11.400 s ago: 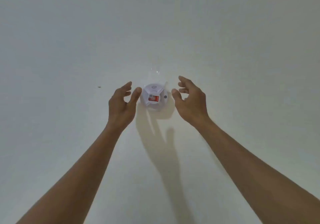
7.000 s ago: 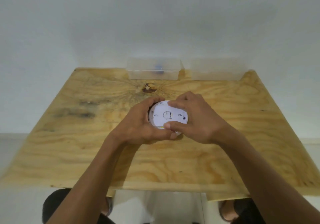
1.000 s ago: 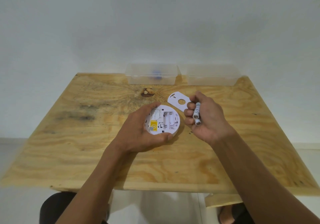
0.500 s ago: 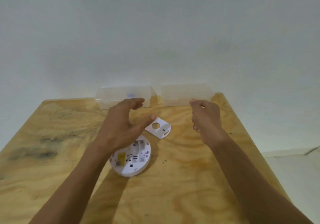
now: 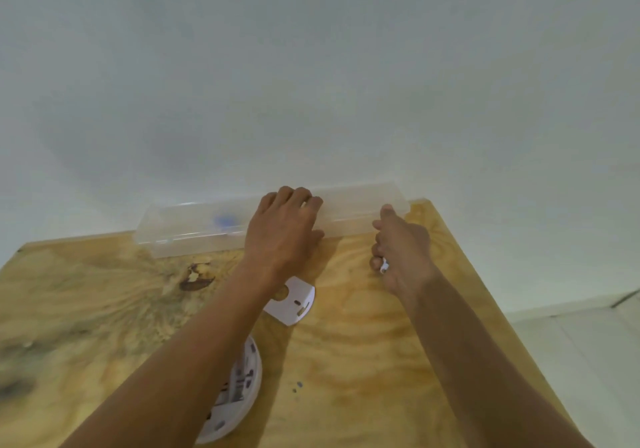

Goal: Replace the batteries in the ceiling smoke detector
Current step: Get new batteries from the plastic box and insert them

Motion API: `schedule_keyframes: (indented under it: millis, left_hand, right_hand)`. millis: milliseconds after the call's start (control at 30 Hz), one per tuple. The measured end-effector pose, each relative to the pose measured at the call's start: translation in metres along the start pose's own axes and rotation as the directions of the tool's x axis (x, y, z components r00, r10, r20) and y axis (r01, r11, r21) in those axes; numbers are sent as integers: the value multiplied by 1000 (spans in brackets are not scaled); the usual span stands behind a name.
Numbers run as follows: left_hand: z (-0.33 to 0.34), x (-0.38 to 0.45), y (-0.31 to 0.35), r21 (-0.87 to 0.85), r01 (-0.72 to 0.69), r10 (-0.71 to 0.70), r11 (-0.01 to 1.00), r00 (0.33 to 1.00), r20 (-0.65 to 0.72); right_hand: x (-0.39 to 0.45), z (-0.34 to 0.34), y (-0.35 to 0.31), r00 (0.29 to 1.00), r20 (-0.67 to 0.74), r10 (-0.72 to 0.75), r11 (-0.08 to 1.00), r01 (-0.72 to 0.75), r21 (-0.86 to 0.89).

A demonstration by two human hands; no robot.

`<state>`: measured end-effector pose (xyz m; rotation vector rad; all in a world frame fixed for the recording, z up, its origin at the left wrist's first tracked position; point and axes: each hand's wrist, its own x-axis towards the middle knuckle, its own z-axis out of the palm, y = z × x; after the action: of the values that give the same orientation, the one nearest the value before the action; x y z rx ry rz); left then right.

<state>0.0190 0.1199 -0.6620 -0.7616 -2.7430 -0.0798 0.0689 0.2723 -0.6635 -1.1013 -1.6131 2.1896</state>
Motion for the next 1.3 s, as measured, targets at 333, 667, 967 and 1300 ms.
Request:
schedule_keyframes:
  millis: [333,667,967,1300]
  left_hand:
    - [2,5,-4,-50,10,-12,999,999,-33]
    - [5,7,-11,-110,-5,-1,994,999,-53]
    - [10,8,-17,-133,-41,30,990,996,-84]
    - [8,7,-17,-140,-90,64,986,982,-180]
  right_hand:
    - [-1,-9,-19,997,-6,-73,996,73,-50]
    - [-13,8,13,974,207,-93,960,143,-243]
    - [-20,38,16,975,142,-169,941,203,-272]
    - [-9,34,-27,863,374,-340,774,483,-410]
